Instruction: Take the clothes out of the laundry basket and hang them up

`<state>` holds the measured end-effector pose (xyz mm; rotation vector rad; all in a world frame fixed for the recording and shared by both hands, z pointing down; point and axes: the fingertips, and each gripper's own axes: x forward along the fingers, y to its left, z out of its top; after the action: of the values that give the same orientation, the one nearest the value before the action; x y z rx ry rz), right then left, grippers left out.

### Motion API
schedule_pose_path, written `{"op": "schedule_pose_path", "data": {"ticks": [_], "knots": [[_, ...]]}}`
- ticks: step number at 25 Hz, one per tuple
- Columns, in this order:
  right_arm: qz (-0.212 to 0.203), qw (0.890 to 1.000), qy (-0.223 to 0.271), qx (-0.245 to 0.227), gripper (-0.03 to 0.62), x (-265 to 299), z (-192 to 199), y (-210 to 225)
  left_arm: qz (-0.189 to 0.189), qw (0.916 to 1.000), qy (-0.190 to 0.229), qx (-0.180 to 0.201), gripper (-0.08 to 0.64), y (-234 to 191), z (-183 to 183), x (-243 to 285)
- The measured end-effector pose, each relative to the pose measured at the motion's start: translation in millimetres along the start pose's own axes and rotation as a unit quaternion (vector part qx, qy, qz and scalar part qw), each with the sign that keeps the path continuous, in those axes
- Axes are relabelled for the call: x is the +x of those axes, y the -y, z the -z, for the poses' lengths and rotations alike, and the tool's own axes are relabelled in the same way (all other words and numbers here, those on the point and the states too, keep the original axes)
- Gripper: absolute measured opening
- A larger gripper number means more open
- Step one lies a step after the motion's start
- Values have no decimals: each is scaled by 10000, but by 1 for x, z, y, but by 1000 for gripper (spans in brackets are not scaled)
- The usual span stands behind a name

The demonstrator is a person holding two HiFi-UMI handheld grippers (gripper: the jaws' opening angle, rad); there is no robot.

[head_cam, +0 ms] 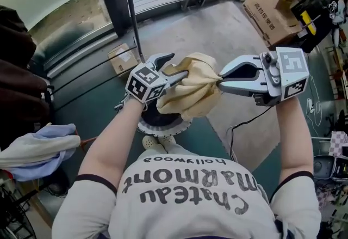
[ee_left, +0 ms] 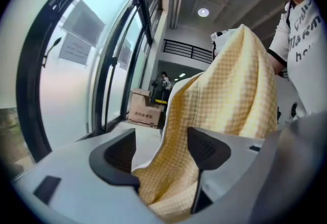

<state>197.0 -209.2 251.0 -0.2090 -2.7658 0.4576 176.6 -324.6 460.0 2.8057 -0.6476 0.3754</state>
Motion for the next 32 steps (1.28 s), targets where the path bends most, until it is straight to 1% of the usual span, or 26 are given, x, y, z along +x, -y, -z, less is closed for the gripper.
{"op": "schedule_pose_path", "data": {"ticks": [2,3,4,6,7,9,11,13,15,17,19,21,23,26,29,31,32], "knots": [[-145,9998,-76,-71,34,-2,2,-13,475,9988,-46,51,311,18,-1,13],[-173,9998,-97,-70,34,-4,4,-16,769,9970,-109,66,297,29,1,18],[-184,9998,-108,-45,34,-5,6,-18,1057,9942,-176,46,242,40,3,22],[-190,9998,-95,35,34,-7,11,-20,1458,9890,-258,-50,73,56,8,26],[-192,9998,-75,80,34,-8,13,-21,1555,9874,-279,-82,28,60,10,27],[-197,9996,-44,174,34,-12,16,-23,1655,9855,-363,3,18,68,14,30],[-175,9995,-50,260,34,-16,21,-24,1658,9849,-454,215,15,71,15,29],[-133,9993,-30,352,34,-22,26,-23,1439,9882,-411,319,14,62,9,24],[-43,9990,52,451,34,-29,31,-17,991,9946,-207,244,14,38,-7,13],[140,9983,126,557,34,-34,41,-8,458,9988,73,160,12,12,-29,-5],[406,9968,132,671,34,-32,55,2,-8,9991,393,146,12,-10,-55,-28],[671,9947,93,780,34,-27,68,16,-346,9967,710,170,12,-26,-86,-53],[936,9914,118,909,34,-20,76,34,-554,9942,896,238,12,-36,-115,-78],[1416,9827,257,1169,34,-3,85,68,-795,9910,978,451,12,-43,-147,-111],[1685,9769,238,1294,34,25,98,93,-994,9865,1082,719,12,-37,-172,-133],[1846,9722,148,1434,37,44,104,109,-1046,9839,1185,830,12,-31,-183,-141],[1983,9683,135,1512,64,50,105,117,-1058,9831,1222,864,12,-28,-187,-144]]}}
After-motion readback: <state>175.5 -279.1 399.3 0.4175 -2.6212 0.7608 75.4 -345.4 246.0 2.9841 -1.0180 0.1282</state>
